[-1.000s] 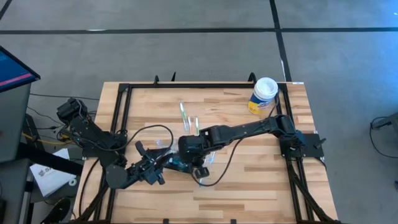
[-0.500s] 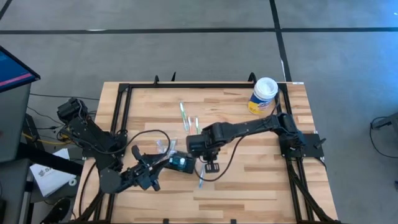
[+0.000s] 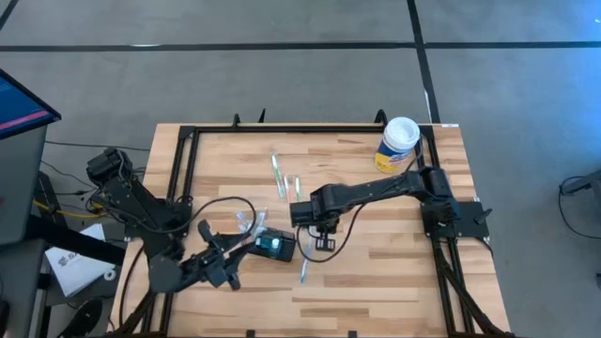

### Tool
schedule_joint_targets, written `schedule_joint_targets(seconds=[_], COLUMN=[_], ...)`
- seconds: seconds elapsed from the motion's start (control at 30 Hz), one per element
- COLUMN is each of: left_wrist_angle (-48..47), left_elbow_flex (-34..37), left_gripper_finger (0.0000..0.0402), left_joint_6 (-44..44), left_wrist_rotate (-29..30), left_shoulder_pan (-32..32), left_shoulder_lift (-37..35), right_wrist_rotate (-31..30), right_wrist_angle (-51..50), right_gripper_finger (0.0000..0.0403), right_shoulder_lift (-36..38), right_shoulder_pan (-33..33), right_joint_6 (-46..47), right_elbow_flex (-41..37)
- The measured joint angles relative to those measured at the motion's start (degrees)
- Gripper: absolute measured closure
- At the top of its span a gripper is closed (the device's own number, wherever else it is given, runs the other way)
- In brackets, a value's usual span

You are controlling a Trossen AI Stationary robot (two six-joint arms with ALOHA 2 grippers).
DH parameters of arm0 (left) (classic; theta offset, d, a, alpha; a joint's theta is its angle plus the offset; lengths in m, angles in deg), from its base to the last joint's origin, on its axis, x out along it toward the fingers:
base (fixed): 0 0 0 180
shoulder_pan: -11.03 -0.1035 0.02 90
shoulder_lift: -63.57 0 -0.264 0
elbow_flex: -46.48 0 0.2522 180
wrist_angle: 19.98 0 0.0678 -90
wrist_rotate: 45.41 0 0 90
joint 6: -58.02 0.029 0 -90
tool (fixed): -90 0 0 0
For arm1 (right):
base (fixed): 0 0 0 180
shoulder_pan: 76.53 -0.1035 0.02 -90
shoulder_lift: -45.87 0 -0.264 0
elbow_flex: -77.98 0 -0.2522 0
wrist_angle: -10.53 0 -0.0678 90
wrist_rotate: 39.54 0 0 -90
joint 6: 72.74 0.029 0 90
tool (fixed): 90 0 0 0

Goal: Pick & Place toothbrushing station
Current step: Put the right blue toothbrush into the wire organizer

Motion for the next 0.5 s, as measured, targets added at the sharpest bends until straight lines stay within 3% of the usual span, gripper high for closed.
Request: schedule_joint_targets(seconds=[0.37,0.5], left_wrist_angle=[0.0,0.0], left_elbow_flex=[0.0,0.0], left_gripper_finger=[0.0296,0.0296], left_joint_6=[0.0,0.1], left_wrist_rotate=[-0.2,-0.2], left_shoulder_pan=[0.1,0.1], left_shoulder_lift=[0.0,0.0], right_wrist_rotate=[-0.4,-0.1], right_wrist_angle=[20.6,25.9], right_gripper_finger=[0.0402,0.0402], right_shoulder_lift=[16.4,19.4], right_shoulder_pan=[1.9,1.7], right_joint_6=[1.3,1.0], right_elbow_flex=[-23.4,-28.2])
